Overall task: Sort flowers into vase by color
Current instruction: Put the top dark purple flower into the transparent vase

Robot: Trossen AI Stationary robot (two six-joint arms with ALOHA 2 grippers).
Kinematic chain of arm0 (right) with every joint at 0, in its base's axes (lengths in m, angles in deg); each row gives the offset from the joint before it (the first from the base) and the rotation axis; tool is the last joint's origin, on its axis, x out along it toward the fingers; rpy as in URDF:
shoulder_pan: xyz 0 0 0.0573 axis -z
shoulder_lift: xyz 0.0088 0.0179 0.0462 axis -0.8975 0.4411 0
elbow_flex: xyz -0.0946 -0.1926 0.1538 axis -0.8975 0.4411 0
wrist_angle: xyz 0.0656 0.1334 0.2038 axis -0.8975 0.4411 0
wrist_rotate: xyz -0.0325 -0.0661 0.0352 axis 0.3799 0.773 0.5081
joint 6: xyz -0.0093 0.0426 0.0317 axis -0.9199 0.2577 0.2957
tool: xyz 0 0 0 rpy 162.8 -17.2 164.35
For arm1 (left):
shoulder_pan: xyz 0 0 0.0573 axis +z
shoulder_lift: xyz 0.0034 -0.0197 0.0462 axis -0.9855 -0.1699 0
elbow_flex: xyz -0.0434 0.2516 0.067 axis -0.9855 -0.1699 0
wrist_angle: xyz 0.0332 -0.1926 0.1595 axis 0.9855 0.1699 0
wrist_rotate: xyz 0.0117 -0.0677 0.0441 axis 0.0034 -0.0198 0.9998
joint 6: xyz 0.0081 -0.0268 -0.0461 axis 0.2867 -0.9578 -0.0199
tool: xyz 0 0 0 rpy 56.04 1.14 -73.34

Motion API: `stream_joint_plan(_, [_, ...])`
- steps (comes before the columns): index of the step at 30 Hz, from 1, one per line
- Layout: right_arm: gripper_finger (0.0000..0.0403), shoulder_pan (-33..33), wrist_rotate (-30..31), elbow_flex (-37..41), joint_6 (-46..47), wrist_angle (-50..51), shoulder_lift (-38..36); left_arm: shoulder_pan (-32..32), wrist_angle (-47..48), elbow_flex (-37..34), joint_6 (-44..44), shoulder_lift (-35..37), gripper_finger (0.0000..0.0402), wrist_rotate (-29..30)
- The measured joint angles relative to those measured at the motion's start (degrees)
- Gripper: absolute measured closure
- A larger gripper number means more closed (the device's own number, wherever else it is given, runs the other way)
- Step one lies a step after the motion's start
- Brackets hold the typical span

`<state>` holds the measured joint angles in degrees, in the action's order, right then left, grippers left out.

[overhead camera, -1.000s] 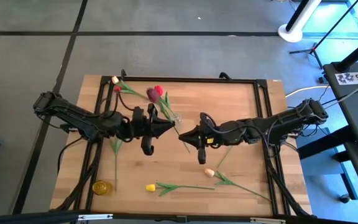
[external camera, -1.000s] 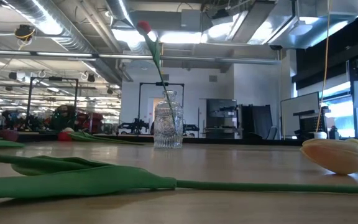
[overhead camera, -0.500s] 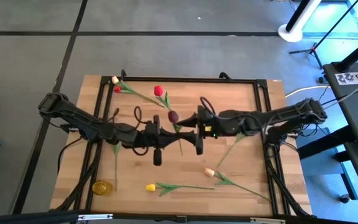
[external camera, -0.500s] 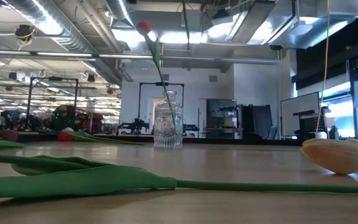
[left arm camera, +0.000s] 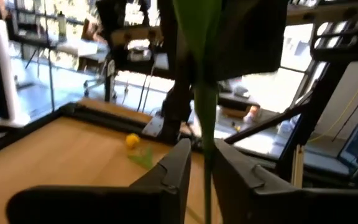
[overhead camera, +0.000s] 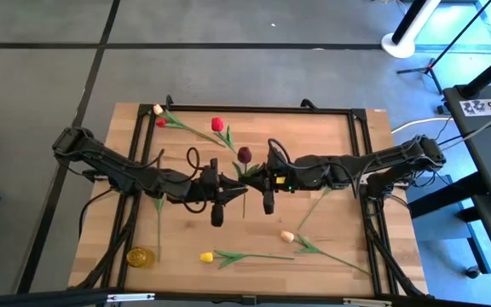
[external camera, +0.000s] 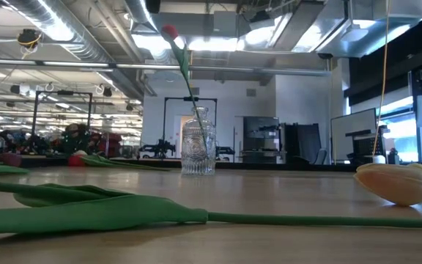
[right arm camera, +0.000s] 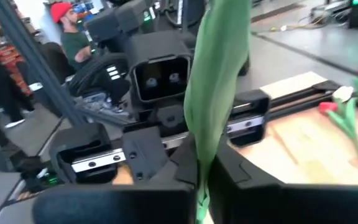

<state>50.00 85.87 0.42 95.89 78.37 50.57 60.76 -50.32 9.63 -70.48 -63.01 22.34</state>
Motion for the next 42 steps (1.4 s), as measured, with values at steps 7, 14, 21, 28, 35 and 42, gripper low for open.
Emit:
stream_joint_plan(7, [0.0394,0.8,9.7,0.0,-10.5,-2.8,-0.2,-4.1,24.9,0.0,-11.4,12.5,0.0302,-0.1])
stream_joint_plan(14, [0.0389,6.7,19.4,0.0,-20.5,-4.4,0.8,-9.1,55.8,0.0,-37.4,20.4,0.0309,-0.2])
stream_joint_plan(21, [0.039,12.2,14.5,0.0,-21.5,-9.5,2.2,-14.8,72.1,0.0,-60.3,19.6,0.0322,-1.9])
stream_joint_plan(28, [0.0396,14.0,10.9,0.0,-19.7,-9.0,2.8,-18.0,79.5,0.0,-72.3,18.1,0.0334,-7.9])
stream_joint_plan(35, [0.0388,13.8,10.1,0.0,-17.8,-8.7,5.9,-21.1,83.6,-1.5,-81.2,17.4,0.0335,-11.7])
stream_joint_plan(42, [0.0373,13.9,9.9,0.0,-17.7,-7.5,8.7,-22.4,84.6,-6.0,-93.3,17.3,0.0335,-16.3])
